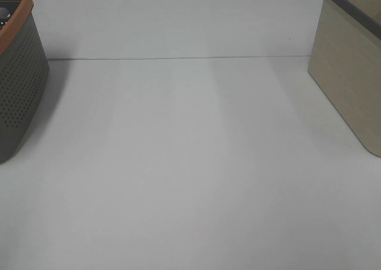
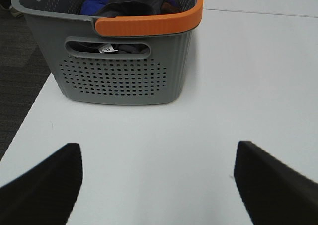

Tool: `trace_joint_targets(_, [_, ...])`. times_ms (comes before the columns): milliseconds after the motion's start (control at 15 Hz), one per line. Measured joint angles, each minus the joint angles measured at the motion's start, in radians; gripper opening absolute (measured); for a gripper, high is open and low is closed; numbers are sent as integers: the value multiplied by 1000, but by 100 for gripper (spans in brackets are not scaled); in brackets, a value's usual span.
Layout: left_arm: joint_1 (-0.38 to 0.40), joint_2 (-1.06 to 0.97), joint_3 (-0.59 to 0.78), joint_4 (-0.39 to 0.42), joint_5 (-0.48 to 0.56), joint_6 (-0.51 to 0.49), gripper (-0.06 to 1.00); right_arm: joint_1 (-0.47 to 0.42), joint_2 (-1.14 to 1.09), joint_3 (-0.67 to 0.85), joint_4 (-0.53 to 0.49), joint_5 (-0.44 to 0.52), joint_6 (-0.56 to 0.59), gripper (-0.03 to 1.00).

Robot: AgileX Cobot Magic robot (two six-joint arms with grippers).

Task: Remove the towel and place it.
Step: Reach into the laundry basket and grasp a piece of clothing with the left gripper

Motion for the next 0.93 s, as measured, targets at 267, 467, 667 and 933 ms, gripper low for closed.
trace_joint_targets(267, [0, 0, 0, 0, 0, 0, 77, 0, 0, 0, 0, 0, 0, 71])
trace_joint_targets(467, [0, 0, 0, 0, 0, 0, 77, 0, 0, 0, 0, 0, 0, 71])
trace_joint_targets(667, [0, 0, 0, 0, 0, 0, 77, 0, 0, 0, 0, 0, 0, 71])
trace_joint_targets(933, [0, 0, 0, 0, 0, 4, 77, 0, 0, 0, 0, 0, 0, 71])
